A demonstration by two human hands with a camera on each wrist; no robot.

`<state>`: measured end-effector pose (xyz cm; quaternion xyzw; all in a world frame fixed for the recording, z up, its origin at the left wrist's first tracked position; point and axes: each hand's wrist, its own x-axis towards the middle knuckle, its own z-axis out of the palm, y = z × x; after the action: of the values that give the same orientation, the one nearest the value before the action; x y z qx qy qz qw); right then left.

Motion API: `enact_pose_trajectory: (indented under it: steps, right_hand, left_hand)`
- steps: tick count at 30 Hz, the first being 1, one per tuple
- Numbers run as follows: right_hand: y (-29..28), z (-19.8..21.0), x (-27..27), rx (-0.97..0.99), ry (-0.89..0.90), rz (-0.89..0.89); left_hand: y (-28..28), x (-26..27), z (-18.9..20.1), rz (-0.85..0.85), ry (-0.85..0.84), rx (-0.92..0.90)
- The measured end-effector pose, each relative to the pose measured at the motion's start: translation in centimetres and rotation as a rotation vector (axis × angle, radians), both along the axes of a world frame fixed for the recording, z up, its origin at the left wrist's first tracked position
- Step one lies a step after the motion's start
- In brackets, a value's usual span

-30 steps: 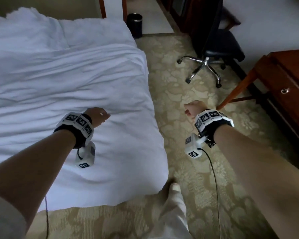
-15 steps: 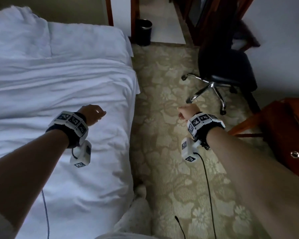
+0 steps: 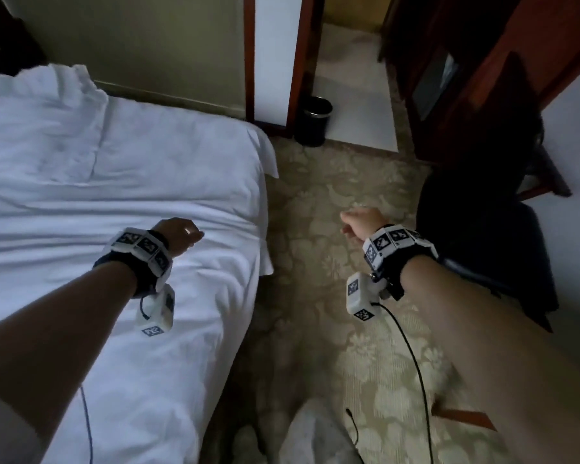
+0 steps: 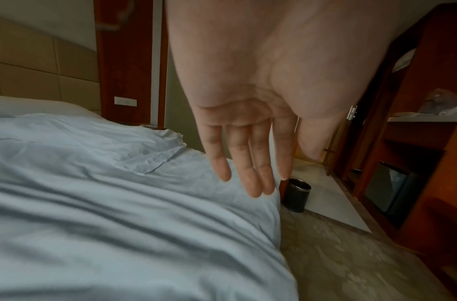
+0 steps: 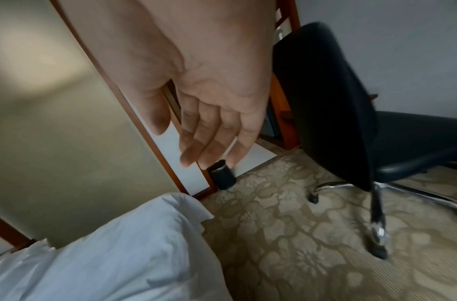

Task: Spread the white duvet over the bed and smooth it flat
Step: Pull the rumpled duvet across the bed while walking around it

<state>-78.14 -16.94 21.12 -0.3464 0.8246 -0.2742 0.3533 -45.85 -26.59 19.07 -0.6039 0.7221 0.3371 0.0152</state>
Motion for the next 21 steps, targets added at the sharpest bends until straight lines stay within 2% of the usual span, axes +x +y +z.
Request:
enact_pose_trajectory:
  steps: [5,10,13,17,21]
  right_hand:
    - [-12.8,-2.1,-6.6,-0.012,-0.037,0.080]
    - [-27.6,-3.2,-13.4,0.003,-0.051,0.206]
    - [-35.2,-2.8,-16.4,0.036,-0.063,0.280]
    - [-45.8,-2.6,-18.6,0.057,-0.044,0.344]
    - [-56.6,-4.2,-18.3,0.072,-0.019,0.482]
  left_hand:
    - [-9.7,-6.3,-0.5,0.071,-0.038,-0.025]
    - [-19.4,-11.1,-1.8,0.283,-0.087,0.013]
    - [-24.1,-14.1,-2.1,0.353,-0.074,0.049]
    - [-30.4,-17.3,-2.7,0.425,-0.086,0.104]
    - [-38.0,-17.7,-4.9,0.546,-0.055,0.125]
